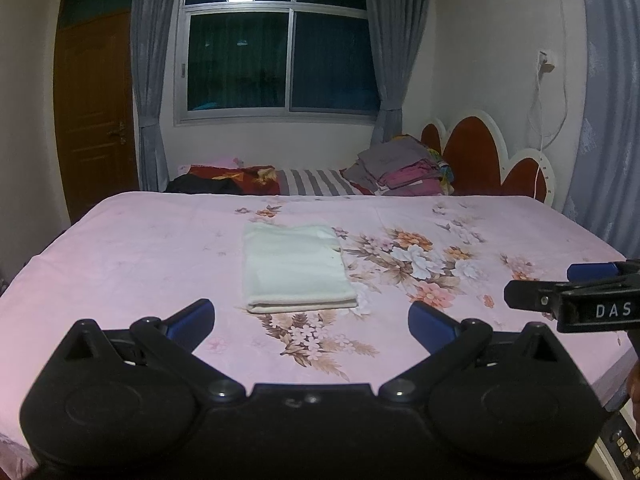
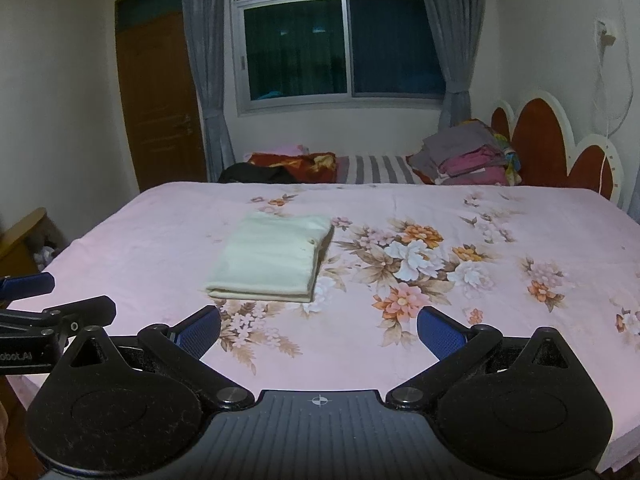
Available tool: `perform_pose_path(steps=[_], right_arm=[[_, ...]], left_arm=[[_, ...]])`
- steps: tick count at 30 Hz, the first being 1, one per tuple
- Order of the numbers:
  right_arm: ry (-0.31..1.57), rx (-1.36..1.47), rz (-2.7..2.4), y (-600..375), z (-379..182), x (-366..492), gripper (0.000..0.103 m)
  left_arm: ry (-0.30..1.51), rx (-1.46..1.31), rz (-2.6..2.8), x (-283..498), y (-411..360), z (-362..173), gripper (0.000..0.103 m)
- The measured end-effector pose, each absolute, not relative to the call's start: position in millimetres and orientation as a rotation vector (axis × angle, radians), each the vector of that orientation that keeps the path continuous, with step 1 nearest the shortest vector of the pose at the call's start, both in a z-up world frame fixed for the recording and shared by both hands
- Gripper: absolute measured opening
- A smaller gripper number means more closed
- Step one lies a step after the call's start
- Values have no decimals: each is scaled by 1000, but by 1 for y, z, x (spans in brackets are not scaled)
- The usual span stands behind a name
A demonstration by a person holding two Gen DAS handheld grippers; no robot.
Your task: Fold small clothes
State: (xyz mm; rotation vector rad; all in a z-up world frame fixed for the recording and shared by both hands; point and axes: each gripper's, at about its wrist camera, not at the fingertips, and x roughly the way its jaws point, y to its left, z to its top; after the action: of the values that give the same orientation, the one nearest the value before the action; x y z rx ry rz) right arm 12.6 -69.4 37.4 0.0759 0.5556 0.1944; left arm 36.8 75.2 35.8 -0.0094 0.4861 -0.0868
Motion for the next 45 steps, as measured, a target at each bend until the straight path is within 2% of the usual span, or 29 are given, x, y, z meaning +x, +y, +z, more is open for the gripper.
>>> perform_pose_path(steps=[45], right_arm=[[555,71,200,-71,43,13,103]], left_arm=[[486,-4,-95,41,80,39,103]])
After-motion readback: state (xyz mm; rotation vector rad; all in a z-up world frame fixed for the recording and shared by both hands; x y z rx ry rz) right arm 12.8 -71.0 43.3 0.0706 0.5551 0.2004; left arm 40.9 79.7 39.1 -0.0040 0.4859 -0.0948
